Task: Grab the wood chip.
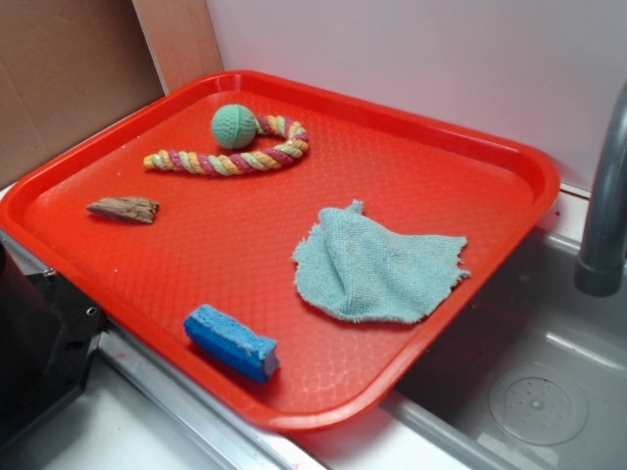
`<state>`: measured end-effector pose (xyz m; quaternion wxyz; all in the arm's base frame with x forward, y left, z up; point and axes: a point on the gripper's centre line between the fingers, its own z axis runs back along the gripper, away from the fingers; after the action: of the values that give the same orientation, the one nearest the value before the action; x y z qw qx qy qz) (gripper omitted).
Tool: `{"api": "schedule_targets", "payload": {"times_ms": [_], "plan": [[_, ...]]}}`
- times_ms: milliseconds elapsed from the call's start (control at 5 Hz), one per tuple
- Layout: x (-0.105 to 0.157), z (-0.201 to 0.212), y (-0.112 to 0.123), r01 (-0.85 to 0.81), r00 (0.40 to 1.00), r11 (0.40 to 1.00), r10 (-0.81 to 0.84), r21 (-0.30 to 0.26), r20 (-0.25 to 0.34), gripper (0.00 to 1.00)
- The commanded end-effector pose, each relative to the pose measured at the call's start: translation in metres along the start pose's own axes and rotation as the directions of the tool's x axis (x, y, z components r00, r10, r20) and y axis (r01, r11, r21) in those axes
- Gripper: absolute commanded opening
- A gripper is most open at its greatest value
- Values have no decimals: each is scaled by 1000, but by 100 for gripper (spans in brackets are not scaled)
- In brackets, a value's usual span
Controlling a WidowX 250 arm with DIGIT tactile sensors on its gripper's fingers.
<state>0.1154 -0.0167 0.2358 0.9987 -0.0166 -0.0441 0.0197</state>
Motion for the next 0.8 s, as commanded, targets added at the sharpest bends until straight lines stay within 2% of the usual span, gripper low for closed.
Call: {"api": "schedule_targets", "payload": {"times_ms": [0,400,600], "plan": [[0,0,0,0,1000,1000,0,0,0,100],[18,-11,26,55,998,998,-54,-30,37,100],[22,-24,36,229,972,970,-224,-79,73,100]]}}
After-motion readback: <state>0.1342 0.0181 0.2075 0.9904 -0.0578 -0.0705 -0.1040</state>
